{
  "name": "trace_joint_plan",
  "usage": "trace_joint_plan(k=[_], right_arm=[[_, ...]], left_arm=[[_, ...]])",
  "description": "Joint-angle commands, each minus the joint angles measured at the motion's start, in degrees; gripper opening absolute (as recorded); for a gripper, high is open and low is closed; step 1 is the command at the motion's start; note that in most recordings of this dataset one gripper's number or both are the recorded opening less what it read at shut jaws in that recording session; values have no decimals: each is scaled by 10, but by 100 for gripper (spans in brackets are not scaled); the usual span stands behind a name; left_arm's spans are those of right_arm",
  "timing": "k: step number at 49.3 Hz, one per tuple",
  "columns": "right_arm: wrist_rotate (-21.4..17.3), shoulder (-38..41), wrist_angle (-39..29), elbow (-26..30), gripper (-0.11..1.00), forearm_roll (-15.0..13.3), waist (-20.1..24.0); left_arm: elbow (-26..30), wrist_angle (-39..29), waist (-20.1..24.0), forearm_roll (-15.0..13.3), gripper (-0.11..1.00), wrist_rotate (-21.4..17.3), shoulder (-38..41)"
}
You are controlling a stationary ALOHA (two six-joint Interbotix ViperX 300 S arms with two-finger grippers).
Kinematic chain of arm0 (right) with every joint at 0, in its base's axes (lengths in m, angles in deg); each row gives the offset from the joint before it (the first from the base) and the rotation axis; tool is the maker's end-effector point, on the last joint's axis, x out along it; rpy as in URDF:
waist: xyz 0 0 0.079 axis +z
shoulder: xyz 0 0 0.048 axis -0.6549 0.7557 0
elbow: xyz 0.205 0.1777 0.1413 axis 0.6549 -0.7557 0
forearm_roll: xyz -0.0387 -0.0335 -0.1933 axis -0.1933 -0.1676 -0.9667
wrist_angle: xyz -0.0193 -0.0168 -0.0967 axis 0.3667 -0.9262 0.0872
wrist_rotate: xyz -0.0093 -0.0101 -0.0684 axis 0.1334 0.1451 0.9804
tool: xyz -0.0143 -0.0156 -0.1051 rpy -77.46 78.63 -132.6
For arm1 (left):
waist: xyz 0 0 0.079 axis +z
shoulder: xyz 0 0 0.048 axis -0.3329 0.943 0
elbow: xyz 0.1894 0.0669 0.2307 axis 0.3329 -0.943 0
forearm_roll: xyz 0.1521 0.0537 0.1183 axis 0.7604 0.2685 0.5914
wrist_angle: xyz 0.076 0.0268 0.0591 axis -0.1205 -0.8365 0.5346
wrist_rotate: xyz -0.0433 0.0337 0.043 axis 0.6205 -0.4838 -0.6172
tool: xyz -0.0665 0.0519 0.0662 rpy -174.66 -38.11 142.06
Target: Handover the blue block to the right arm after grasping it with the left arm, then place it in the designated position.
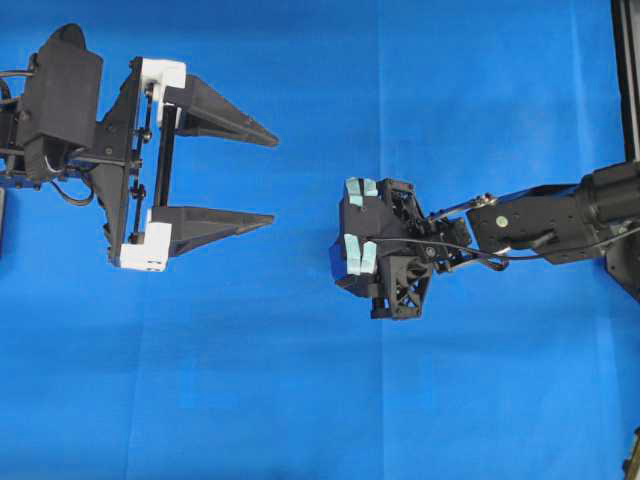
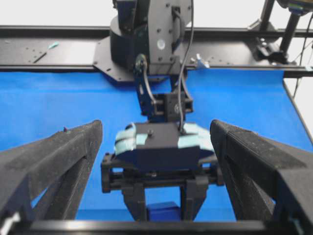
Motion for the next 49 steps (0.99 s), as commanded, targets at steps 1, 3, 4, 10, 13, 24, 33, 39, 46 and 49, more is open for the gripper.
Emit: trace_joint_plan(k=[1,3,4,10,13,24,33,39,46,49], right_arm=[[0,-1,8,4,44,2,-2],[0,0,11,4,44,1,-2],[0,1,14,4,44,2,-2],[0,1,33,3,44,1,-2],[0,1,39,2,44,1,-2],[0,4,43,-2,44,3,-2],[0,13,48,4,44,9,-5],[0,19,52,5,44,15,-11],[0,22,58,7,44,17,-13],[0,22,62,7,44,17,-13]], left_arm=[[11,3,1,0,93,0,-9],[11,3,1,0,93,0,-10],[11,3,1,0,93,0,-9],[11,3,1,0,93,0,-9],[11,3,1,0,93,0,-10],[9,3,1,0,93,0,-12],[8,3,1,0,93,0,-12],[8,2,1,0,93,0,-13],[8,0,1,-1,93,0,-12],[8,0,1,0,93,0,-13]])
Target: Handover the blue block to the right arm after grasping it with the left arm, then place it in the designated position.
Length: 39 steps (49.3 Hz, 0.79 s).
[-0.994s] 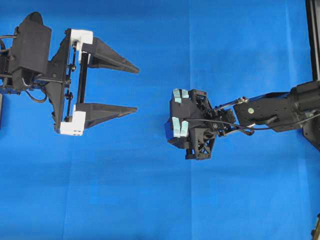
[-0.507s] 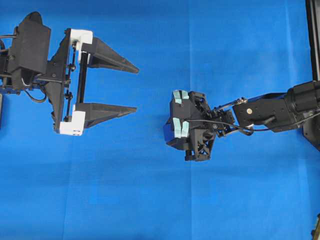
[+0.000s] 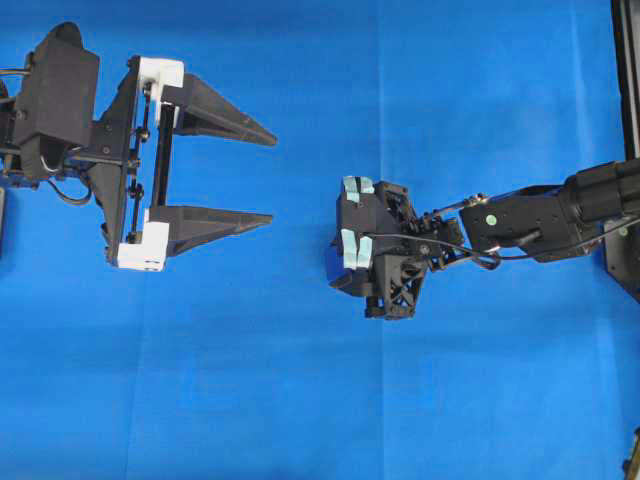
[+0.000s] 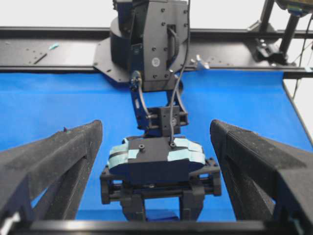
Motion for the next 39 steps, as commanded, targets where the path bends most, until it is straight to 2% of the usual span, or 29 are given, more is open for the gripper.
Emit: trace_joint_plan(k=[1,9,16,18,27,39], right_arm=[[0,-7,10,10,44,2,-2],[0,-7,12,11,47,14,-2],[0,-7,12,10,86,21,-2],[0,-7,12,10,92,23,-2],[0,-7,12,11,80,24,-3],[0,-12,11,11,82,24,-2]], left_arm=[[9,3,0,0,93,-1,-10],[9,3,0,0,93,-1,-10],[9,3,0,0,93,0,-9],[10,3,0,0,93,0,-10],[10,3,0,0,93,0,-9],[10,3,0,0,93,0,-10]])
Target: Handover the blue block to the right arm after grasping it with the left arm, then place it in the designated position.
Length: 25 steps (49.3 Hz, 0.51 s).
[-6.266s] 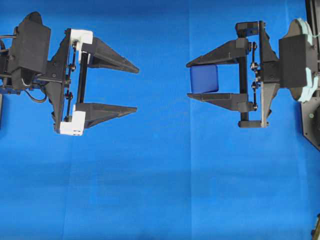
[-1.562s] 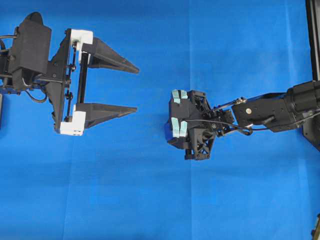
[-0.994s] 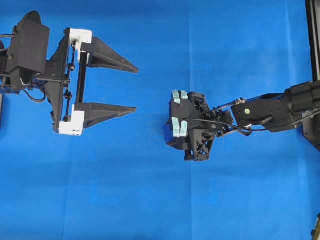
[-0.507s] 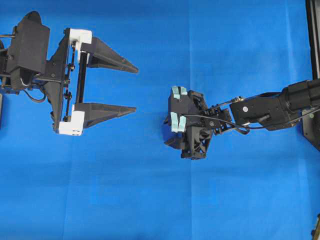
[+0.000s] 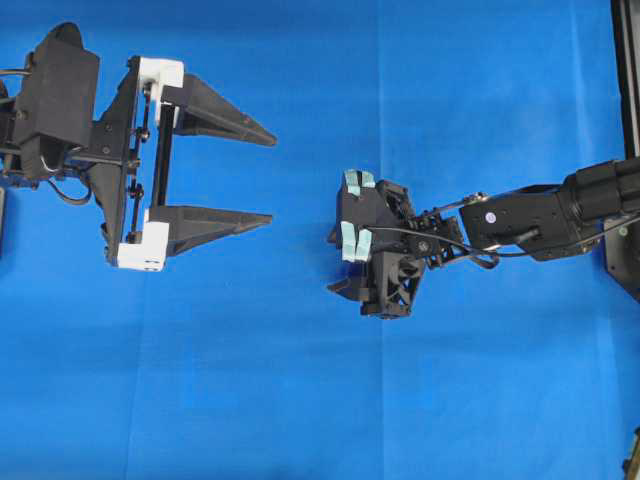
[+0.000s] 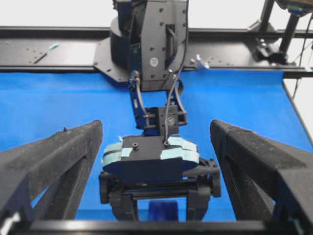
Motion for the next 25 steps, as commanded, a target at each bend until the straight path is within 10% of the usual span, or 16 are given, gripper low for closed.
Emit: trace_joint_plan(k=[1,25], right_arm=[[1,-14,2,11,82,2,0],[5,-156,-120,2,82,-4,0]], left_arm=[[10,3,0,0,93,0,-10],[10,3,0,0,93,0,-10]])
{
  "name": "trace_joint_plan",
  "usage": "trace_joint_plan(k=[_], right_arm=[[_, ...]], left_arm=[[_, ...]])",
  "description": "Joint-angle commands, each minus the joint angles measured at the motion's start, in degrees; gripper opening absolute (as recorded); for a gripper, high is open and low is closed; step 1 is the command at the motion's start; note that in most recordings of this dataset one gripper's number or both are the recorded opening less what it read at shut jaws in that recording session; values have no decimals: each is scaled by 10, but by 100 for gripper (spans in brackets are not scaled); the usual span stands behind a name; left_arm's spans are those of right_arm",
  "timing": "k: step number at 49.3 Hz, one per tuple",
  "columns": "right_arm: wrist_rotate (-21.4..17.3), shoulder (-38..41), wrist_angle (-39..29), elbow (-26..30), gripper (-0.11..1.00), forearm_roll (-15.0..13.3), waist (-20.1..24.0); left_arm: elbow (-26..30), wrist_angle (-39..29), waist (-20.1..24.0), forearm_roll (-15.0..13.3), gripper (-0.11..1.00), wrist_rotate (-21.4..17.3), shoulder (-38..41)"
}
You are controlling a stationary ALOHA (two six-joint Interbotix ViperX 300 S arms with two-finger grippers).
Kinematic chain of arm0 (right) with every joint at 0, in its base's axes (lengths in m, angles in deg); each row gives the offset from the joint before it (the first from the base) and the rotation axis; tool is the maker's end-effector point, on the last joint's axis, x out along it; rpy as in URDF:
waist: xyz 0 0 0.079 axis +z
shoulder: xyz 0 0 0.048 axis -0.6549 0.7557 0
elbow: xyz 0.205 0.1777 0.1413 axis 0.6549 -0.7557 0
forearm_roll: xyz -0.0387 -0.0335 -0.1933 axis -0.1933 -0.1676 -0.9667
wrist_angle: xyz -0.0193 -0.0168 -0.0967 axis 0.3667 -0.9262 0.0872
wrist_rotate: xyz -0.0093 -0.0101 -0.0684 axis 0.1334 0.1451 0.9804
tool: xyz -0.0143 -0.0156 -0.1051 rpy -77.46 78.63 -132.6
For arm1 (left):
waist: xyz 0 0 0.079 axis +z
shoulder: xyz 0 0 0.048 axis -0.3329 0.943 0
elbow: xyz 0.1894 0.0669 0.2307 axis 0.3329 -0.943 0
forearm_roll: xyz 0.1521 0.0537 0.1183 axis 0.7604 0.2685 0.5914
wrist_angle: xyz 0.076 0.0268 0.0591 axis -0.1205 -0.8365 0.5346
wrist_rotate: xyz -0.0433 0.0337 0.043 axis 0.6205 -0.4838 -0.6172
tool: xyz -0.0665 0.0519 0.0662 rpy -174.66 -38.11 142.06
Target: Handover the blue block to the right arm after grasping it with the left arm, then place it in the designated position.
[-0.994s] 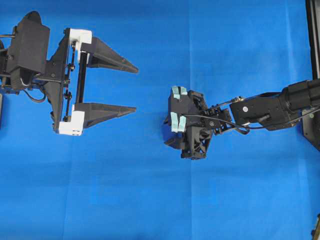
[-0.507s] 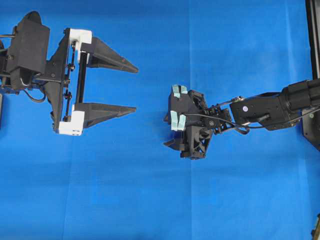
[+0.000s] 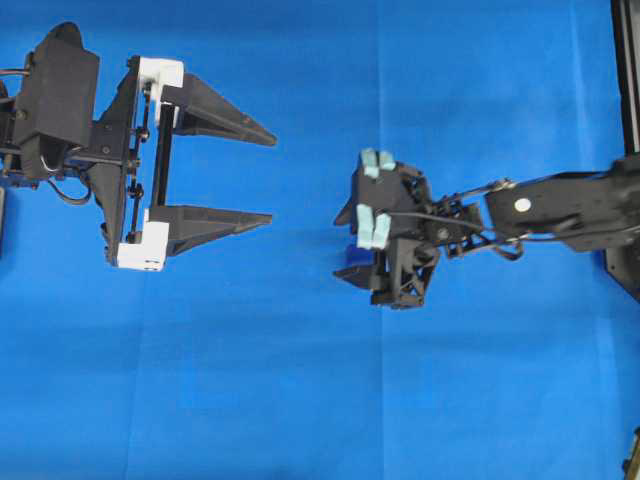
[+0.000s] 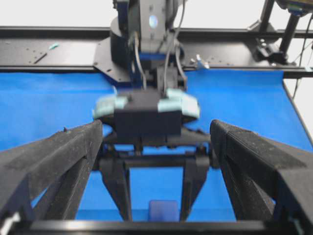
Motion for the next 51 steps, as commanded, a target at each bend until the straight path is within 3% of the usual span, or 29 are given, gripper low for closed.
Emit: trace_joint_plan(k=[1,19,38,51], right_arm=[[2,-54,-34,4,82,-4,0],[4,-188,-117,-6,82,-14,0],[4,-322,-174,-10,81,-53,0],[4,-371,-188,-15,81,-69,0]], left_arm=[[10,3,0,1,93,0,-8],[11,3,0,1,93,0,-9],[11,3,0,0,93,0,-8],[12,3,0,1,93,0,-8]])
